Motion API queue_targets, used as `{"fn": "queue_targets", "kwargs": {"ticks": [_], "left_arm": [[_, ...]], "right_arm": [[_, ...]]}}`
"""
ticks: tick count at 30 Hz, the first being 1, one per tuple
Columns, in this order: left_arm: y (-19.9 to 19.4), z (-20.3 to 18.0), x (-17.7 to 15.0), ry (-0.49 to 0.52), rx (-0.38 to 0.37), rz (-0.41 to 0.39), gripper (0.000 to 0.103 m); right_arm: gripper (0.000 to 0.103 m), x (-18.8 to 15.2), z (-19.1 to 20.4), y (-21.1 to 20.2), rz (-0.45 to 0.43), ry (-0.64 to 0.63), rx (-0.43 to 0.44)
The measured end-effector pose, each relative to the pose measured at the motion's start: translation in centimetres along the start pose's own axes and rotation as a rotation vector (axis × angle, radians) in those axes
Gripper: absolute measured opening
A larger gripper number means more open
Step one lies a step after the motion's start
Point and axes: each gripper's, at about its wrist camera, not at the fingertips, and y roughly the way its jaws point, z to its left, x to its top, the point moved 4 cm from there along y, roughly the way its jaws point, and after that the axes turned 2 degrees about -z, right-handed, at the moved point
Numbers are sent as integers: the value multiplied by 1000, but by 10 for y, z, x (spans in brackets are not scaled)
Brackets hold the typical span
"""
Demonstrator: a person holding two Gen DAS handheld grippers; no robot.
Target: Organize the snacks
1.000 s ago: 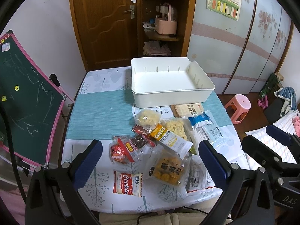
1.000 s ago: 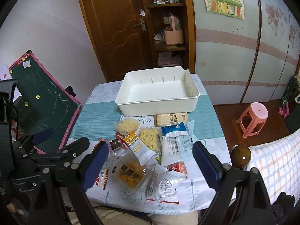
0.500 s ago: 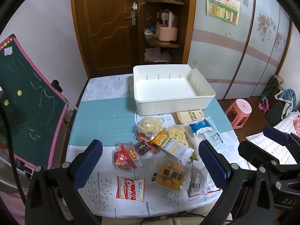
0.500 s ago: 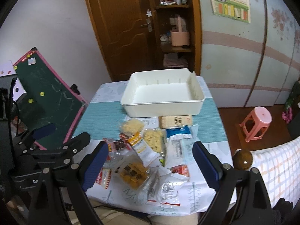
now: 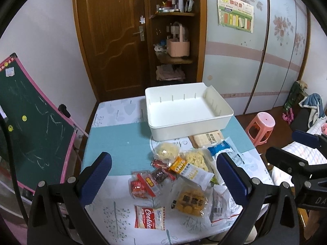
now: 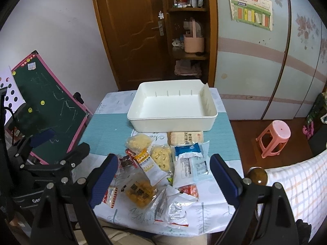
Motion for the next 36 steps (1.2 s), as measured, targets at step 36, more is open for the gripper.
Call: {"fn": "queue_targets", "kwargs": {"ticks": [36], "left_arm": [[34,1,-25,66,-36,83,102]], "right_arm": [[92,-22,-6,2,-89,-77,-51]]}}
